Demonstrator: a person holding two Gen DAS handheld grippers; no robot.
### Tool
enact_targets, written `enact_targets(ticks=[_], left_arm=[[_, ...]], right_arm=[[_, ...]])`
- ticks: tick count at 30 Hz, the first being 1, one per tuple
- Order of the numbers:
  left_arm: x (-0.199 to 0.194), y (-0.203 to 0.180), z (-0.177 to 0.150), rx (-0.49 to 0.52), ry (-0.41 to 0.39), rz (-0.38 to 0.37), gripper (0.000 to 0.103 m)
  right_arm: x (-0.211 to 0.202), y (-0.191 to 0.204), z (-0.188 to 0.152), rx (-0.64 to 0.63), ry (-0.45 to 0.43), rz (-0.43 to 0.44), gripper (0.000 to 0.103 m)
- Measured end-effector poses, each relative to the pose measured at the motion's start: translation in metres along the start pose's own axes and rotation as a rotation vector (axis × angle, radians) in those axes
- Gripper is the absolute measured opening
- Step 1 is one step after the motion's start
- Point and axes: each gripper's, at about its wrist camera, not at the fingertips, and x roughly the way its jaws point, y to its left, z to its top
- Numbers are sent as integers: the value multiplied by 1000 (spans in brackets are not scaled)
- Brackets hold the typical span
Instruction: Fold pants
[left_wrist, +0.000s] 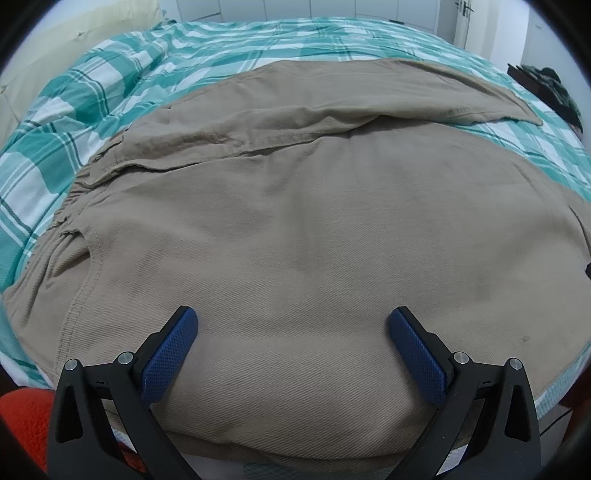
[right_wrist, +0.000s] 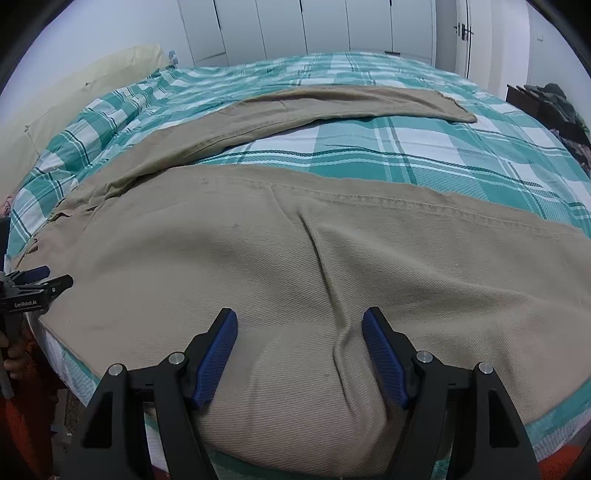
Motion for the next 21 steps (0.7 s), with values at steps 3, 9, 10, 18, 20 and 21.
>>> enact_targets(ticks=[3,9,10,18,20,21], left_arm=[[0,0,0,0,1,1,102],[0,-1,1,1,1,9,103],[-2,-1,1,-3,-1,11,103],[-29,5,39,-41,-39,-32,102],[-34,12,65,-73,-83,-42,102],[-35,17,85,-92,-106,-49,102]], right_arm=[[-9,-5,6,15,32,-6,76],[-33,-52,-5,149,11,-138,81],[-34,-64,-8,193,11,-133,81],[-25,-52,-7,133,33,-208,91],[-29,-54,-4,155,39,-206,90],[-33,-55,-1,165,40,-207,90]])
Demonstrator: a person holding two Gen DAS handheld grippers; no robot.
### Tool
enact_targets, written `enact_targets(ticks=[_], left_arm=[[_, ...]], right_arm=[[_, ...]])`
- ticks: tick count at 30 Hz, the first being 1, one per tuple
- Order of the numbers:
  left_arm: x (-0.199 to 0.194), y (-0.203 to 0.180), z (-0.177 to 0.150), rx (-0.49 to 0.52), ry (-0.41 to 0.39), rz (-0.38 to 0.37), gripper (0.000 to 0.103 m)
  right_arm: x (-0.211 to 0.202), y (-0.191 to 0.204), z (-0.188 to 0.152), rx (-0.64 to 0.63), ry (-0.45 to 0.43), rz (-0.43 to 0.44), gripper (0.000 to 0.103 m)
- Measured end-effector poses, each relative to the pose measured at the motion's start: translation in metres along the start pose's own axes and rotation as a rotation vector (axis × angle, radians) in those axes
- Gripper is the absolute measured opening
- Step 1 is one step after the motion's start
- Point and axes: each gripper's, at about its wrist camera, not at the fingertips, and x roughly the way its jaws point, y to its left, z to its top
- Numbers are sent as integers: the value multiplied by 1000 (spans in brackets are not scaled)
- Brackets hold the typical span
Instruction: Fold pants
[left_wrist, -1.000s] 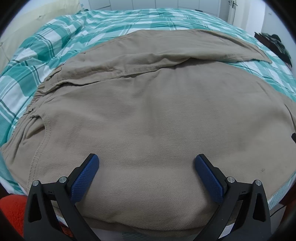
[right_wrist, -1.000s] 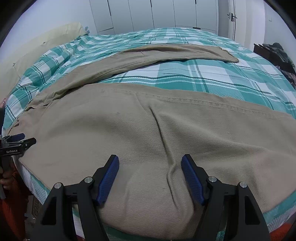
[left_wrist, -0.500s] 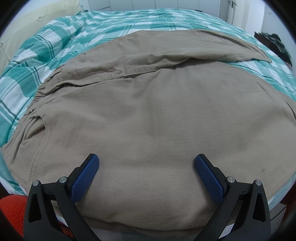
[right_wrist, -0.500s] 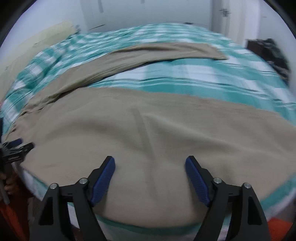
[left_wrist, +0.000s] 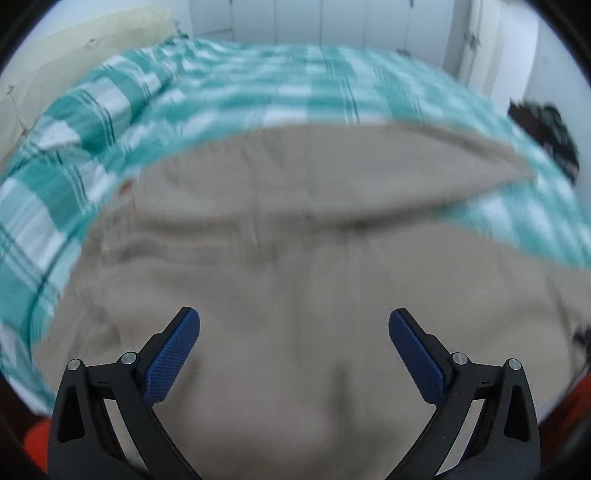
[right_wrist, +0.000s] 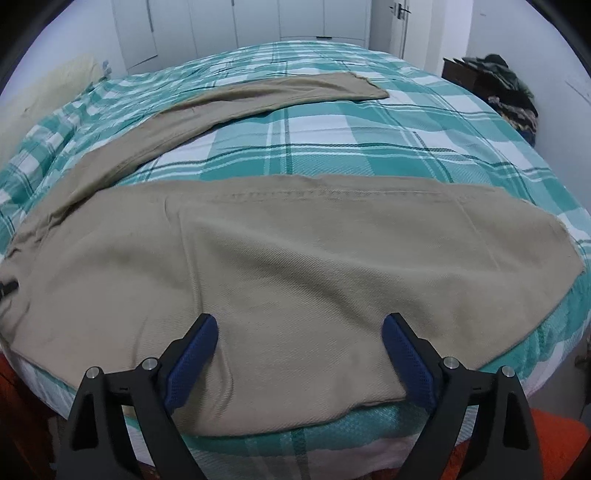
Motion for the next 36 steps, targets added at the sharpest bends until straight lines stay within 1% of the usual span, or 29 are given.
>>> enact_targets(ticks=[1,3,5,6,7,8,9,10,11,12,14,16,17,19,20,22,24,25,26,27,28,29,30,32,34,36], left_arm=[[4,2,14,-11,-13,3,102],[23,8,46,-28,-35,34,102],[49,15,63,-41,-30,82,102],[65,20,68,-55,-12,112,102],[85,27,70,-74,20,139,102],[103,35,68,-89,57,159,102],[127,45,61,-102,117,180,102],[140,51,53,-99,145,179,103],[148,55,41,-85,120,150,102],[144,55,34,-87,67,145,102],[143,51,31,-71,50,170,102],[144,50,29,-66,36,179,102],[144,50,28,-69,30,177,102],[144,48,28,-71,22,174,102],[142,49,27,-74,18,171,102],[141,47,26,-79,8,167,102],[143,46,26,-79,0,170,102],[146,48,29,-79,-4,173,102],[146,47,29,-79,-8,175,102],[146,47,28,-79,-12,175,102],[146,47,28,-80,-15,176,102],[146,47,27,-80,-18,176,102],[145,48,27,-80,-20,176,102],[145,48,27,-81,-25,175,102],[145,48,26,-83,-31,174,102],[146,48,26,-83,-35,178,102]], right_arm=[[-4,0,2,5,-5,0,90],[-13,2,14,5,-20,27,90],[-20,10,39,-14,-40,83,90],[-22,14,51,-26,-48,104,90],[-21,21,74,-45,-64,145,90],[-18,26,91,-49,-73,178,90],[-13,30,108,-43,-79,208,90],[-5,35,132,-30,-90,249,90],[7,39,155,-18,-93,293,90],[22,44,178,-5,-86,345,90],[58,52,215,36,-61,418,90],[107,52,248,81,4,473,90],[127,48,259,101,24,474,90],[160,35,278,126,25,456,90],[174,26,287,121,16,420,90],[199,-1,301,125,16,327,87],[210,-44,310,183,-3,185,86],[210,-79,312,262,-23,96,86],[208,-99,313,314,-32,62,86],[203,-127,310,394,-51,51,86],[198,-142,307,437,-71,97,86],[196,-151,304,462,-84,163,85],[196,-156,302,478,-84,250,84],[203,-153,298,490,-60,346,81],[214,-147,299,488,-44,372,78],[224,-141,304,504,-54,355,69]])
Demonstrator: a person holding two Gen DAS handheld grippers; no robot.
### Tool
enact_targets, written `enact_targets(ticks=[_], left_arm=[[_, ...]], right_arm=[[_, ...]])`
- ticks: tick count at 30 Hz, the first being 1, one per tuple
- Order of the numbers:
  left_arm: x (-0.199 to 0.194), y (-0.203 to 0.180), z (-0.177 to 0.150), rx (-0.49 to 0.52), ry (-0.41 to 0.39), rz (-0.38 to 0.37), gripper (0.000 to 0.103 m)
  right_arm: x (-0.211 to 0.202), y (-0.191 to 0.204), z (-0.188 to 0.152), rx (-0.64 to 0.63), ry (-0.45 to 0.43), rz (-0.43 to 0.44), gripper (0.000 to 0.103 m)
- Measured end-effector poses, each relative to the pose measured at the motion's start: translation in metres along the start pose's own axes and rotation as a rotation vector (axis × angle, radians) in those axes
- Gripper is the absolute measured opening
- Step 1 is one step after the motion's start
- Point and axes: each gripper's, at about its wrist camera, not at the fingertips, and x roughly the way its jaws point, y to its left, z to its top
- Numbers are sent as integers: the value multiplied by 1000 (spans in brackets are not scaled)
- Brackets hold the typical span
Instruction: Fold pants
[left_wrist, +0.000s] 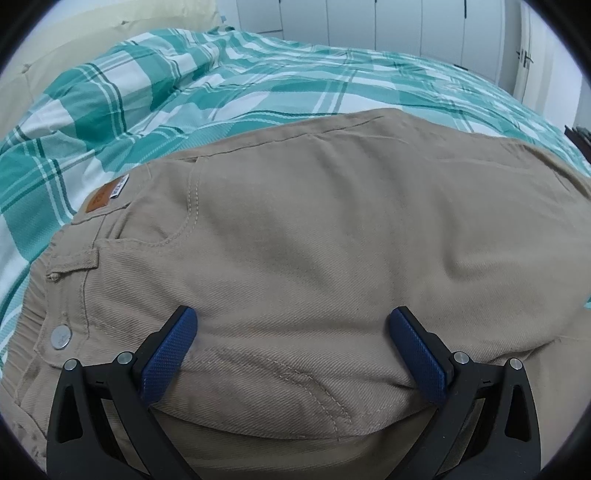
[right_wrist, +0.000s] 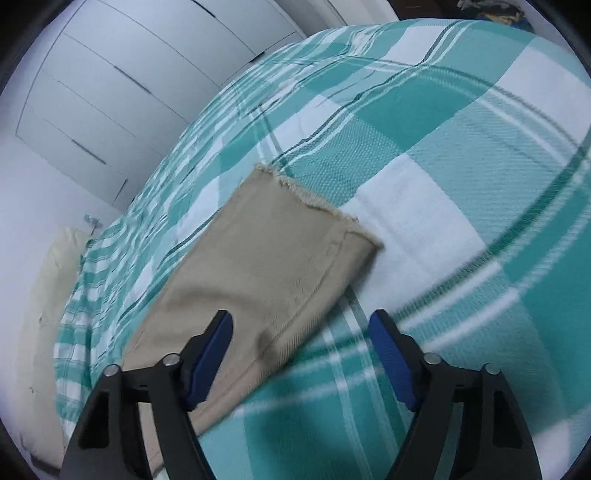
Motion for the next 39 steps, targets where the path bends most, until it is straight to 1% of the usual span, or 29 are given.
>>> enact_targets(ticks=[1,2,3,5,6,7,9,11,12,13,14,15,18,19,21,22,23,24,25,26,27,28,29,31,32,33,36,38,39], left_arm=[[0,0,-1,1,-3,2,102],[1,0,-1,0,-4,2,102],[2,0,-1,-1,-4,2,102],[2,0,-1,-2,-5,2,102],[3,0,-1,-1,-6,3,102],[3,-1,-1,-1,-6,3,102],[4,-1,0,-2,-7,3,102],[3,0,-1,-1,-7,3,102],[4,0,0,-1,-6,4,102],[3,0,0,0,-6,4,102],[3,0,0,0,-5,6,102],[3,0,0,2,-3,7,102],[4,-1,1,8,5,14,102],[4,-1,1,12,9,18,102],[4,-3,3,20,20,26,102],[4,-3,4,22,28,30,102],[4,-3,6,25,41,33,102],[3,-4,8,29,53,38,102],[1,-5,11,39,72,48,102],[-6,-6,15,47,96,65,102],[-13,-6,16,44,106,73,102],[-25,-6,14,34,105,67,102],[-39,-7,11,23,97,39,102],[-72,-13,-4,27,93,-54,102],[-85,-17,-14,38,97,-88,102],[-99,-23,-25,56,102,-122,102],[-138,-45,-65,132,126,-223,102],[-153,-56,-84,172,125,-261,102],[-157,-60,-90,188,120,-267,102]], right_arm=[[5,1,3,35,-29,4,65],[8,0,6,64,-44,7,54],[12,-2,8,98,-58,10,35],[19,5,15,122,-59,1,11],[18,15,18,91,-68,-20,10],[11,29,18,29,-83,-28,10],[-10,55,15,-126,-92,-18,8],[-42,104,-9,-374,-68,40,7],[-56,116,-22,-455,-59,61,7],[-82,138,-48,-583,-36,108,7],[-98,146,-66,-646,-22,138,7],[-126,156,-94,-724,-3,179,7],[-196,149,-161,-821,38,248,7],[-218,138,-178,-821,42,248,7],[-245,109,-199,-783,38,207,6],[-260,83,-208,-736,32,140,6],[-262,69,-209,-706,22,82,7],[-269,36,-209,-629,-1,-59,9],[-272,15,-207,-580,-3,-141,15],[-273,-9,-207,-533,5,-261,30],[-276,-26,-208,-506,4,-370,44],[-280,-35,-210,-478,-1,-427,44],[-289,-40,-215,-434,-18,-440,44],[-301,-31,-226,-400,-52,-384,52],[-301,-16,-239,-419,-59,-350,58],[-297,3,-254,-456,-56,-322,59],[-270,55,-300,-574,-3,-243,59],[-251,99,-341,-664,33,-205,58],[-242,125,-364,-714,50,-169,58]])
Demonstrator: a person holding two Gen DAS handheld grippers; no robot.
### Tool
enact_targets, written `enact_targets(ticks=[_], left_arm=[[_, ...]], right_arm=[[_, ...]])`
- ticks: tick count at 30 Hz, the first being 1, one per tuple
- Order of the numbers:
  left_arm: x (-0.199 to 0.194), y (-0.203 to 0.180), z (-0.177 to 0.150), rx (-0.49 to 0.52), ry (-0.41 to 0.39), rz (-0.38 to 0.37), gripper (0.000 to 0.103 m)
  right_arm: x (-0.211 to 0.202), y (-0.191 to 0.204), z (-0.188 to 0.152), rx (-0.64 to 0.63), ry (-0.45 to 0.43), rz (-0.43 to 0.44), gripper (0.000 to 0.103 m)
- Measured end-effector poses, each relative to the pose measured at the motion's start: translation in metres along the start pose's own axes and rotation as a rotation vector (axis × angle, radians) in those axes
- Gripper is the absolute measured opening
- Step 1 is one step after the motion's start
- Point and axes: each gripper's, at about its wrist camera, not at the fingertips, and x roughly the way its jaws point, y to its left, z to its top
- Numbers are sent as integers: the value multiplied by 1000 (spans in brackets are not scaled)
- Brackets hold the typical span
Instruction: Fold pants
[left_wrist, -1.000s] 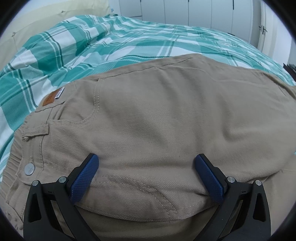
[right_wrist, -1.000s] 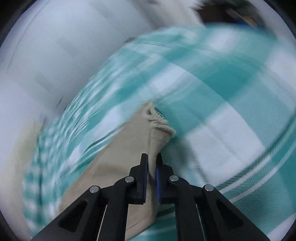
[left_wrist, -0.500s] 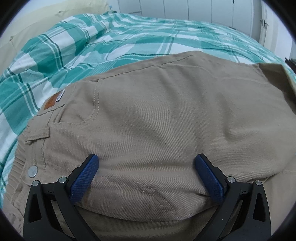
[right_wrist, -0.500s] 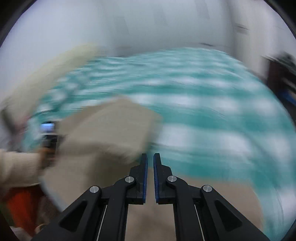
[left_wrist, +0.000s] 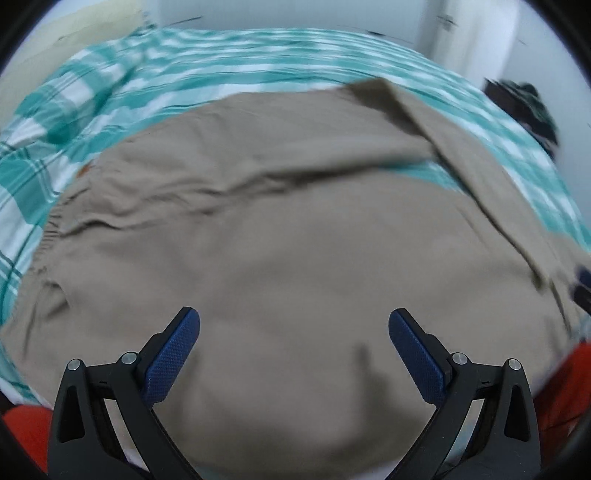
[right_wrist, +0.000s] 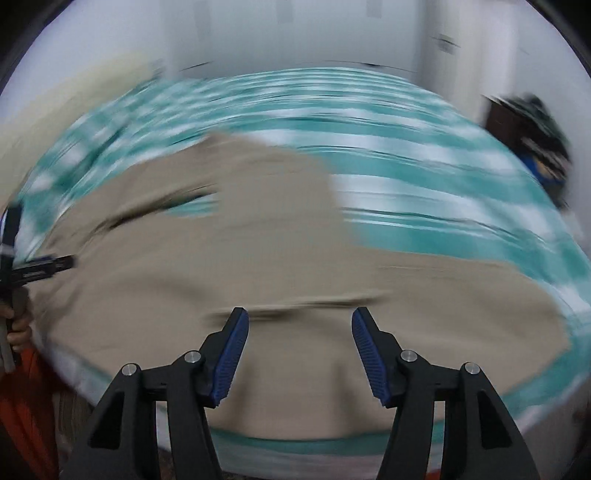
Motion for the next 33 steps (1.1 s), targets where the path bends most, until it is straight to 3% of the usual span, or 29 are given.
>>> enact_targets(ticks=[5,8,11,33], left_arm=[[18,-8,-24,34,40,9,102],[27,-1,-26,4,56,-28,103],[28,-3,-28,19,43,-24,103],[30,-5,-34,32,20,-4,102]], right_arm=[[30,103,-10,-164,50,93,58],[70,130,-29,-249,173,50,59],[71,136,-41,-288,138,3,60],[80,135,-36,-264,134,13,63]])
